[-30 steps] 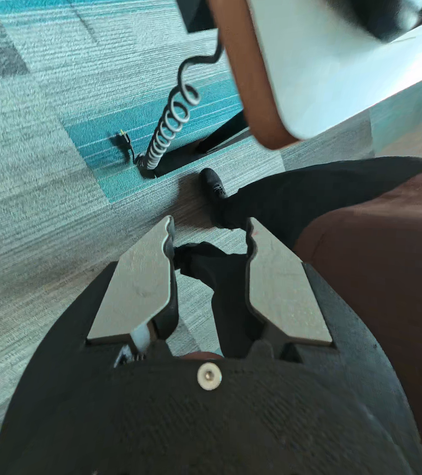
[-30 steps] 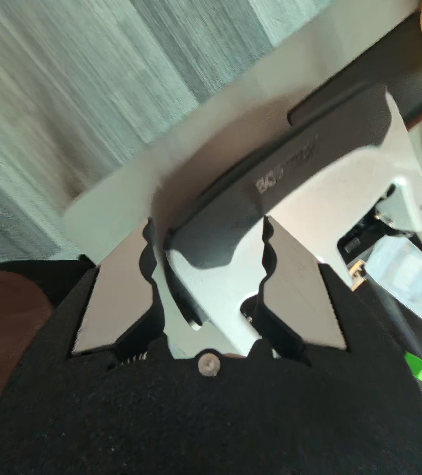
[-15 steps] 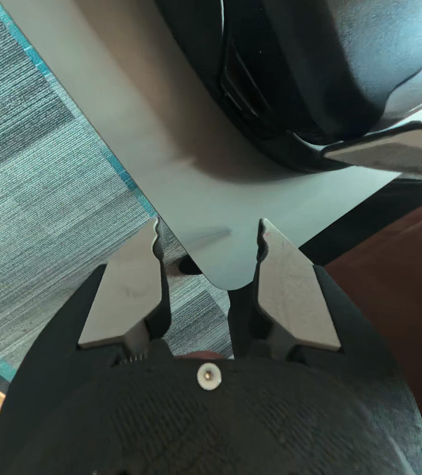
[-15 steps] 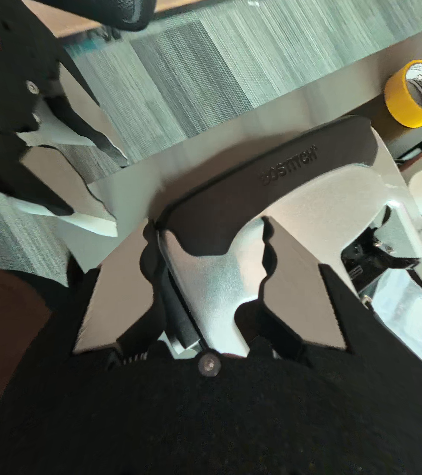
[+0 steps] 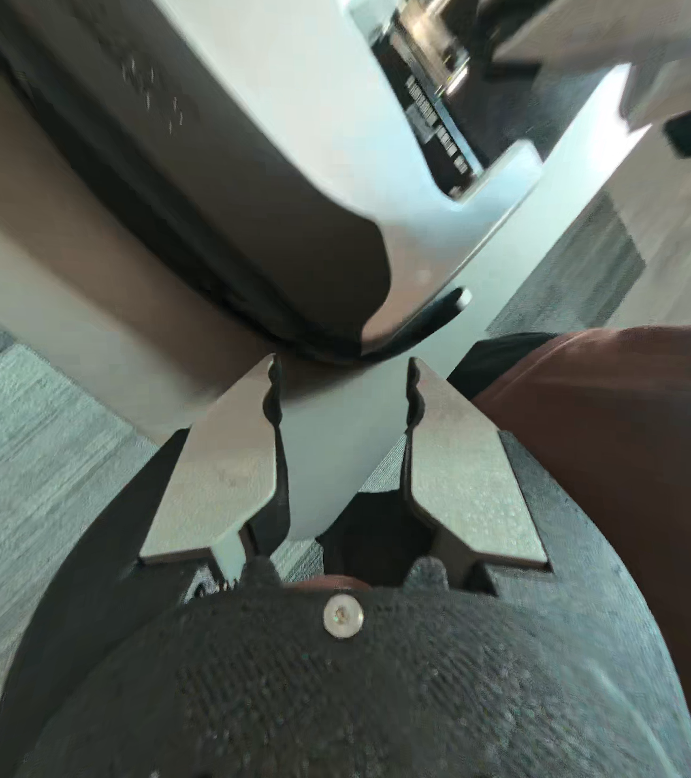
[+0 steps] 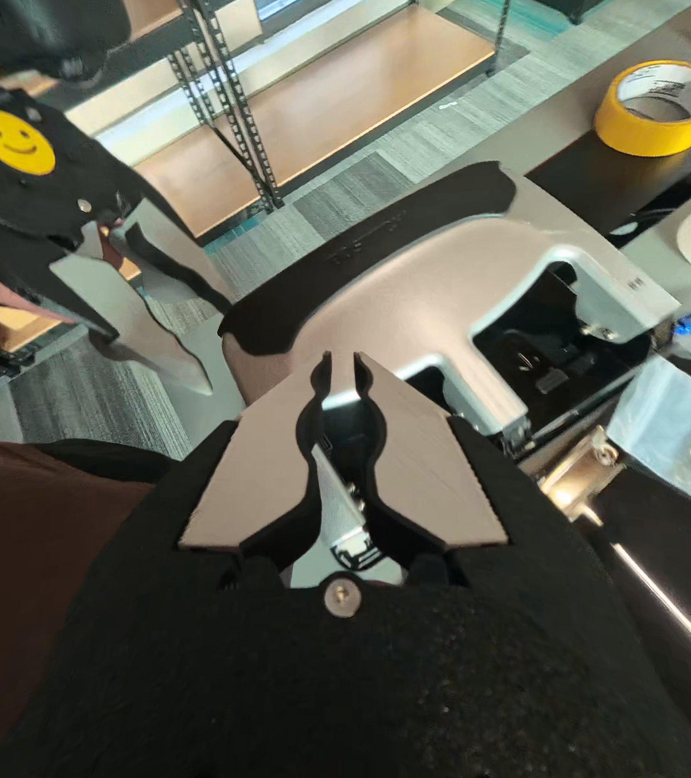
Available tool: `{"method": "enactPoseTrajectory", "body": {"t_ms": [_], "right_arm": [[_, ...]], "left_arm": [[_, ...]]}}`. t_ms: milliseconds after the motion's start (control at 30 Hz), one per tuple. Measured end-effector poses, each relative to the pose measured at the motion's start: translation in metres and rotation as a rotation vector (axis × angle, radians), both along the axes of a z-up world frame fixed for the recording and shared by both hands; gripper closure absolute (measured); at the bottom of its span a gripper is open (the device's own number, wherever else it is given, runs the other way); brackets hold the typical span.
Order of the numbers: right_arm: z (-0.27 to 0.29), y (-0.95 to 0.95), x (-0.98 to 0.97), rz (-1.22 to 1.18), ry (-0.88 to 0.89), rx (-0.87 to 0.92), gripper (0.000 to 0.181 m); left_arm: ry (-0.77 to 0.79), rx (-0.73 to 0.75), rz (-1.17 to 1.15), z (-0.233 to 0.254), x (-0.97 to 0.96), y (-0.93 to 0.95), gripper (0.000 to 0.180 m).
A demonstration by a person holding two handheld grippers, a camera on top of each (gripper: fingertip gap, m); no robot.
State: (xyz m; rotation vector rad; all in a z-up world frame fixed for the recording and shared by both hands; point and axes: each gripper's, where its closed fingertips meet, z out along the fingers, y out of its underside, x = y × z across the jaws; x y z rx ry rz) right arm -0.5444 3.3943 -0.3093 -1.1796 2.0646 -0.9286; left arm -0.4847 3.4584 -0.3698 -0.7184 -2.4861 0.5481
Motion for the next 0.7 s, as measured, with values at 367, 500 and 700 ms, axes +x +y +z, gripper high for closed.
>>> {"method": "enactPoseTrajectory", "body": {"t_ms": [367, 500, 700], "right_arm": [[-0.050, 0.118, -0.063, -0.522, 0.065, 0.264, 0.166], [-0.057, 0.149, -0.061, -0.676, 0.043, 0.319, 0.166], [-0.043, 0.148, -0.057, -0.757, 0.059, 0.258, 0.167]], "left_arm": [[0.407, 0.343, -0.163, 0.012, -0.019, -0.014, 0.133], [0.295, 0.259, -0.283, 0.009, -0.016, -0.010, 0.126], [0.425, 0.189, -0.394, 0.050, -0.037, -0.013, 0.142]]}}
